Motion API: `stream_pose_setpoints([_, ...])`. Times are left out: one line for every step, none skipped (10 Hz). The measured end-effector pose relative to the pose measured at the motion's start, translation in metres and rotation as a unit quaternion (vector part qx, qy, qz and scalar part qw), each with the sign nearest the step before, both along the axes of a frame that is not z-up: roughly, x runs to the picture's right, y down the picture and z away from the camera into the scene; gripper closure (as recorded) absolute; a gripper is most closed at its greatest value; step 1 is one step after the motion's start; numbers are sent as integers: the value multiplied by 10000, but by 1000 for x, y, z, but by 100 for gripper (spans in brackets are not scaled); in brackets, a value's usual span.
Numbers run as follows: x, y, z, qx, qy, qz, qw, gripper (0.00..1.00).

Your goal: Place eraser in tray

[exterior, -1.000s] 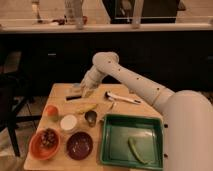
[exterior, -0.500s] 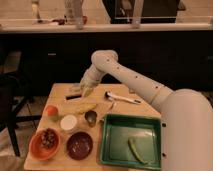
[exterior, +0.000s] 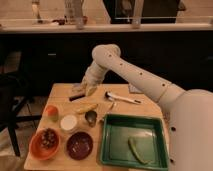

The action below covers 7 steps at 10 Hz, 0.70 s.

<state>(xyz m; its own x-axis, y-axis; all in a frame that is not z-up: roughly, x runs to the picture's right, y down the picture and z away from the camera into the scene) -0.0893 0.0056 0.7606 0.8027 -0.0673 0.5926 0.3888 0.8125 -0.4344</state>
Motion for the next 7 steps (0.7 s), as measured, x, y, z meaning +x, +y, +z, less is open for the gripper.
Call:
stream_pose_setpoints([9,4,-4,-2,-43,-93,9999,100])
stream_pose_setpoints([22,10,-10,-14,-84,-212,9997,100])
stream_pose_setpoints([38,18,-19,-19,-122,-337,9994,100])
stream_pose_setpoints([51,26,-27,-28,-138,-421,9990,100])
stream_pose_setpoints([60,32,-32,-54,-140,-486,9987,100])
stream_pose_setpoints([65,38,-37,-90,-159,-561,9983,100])
stream_pose_setpoints([74,45,-42,-134,-151,-593,9980,100])
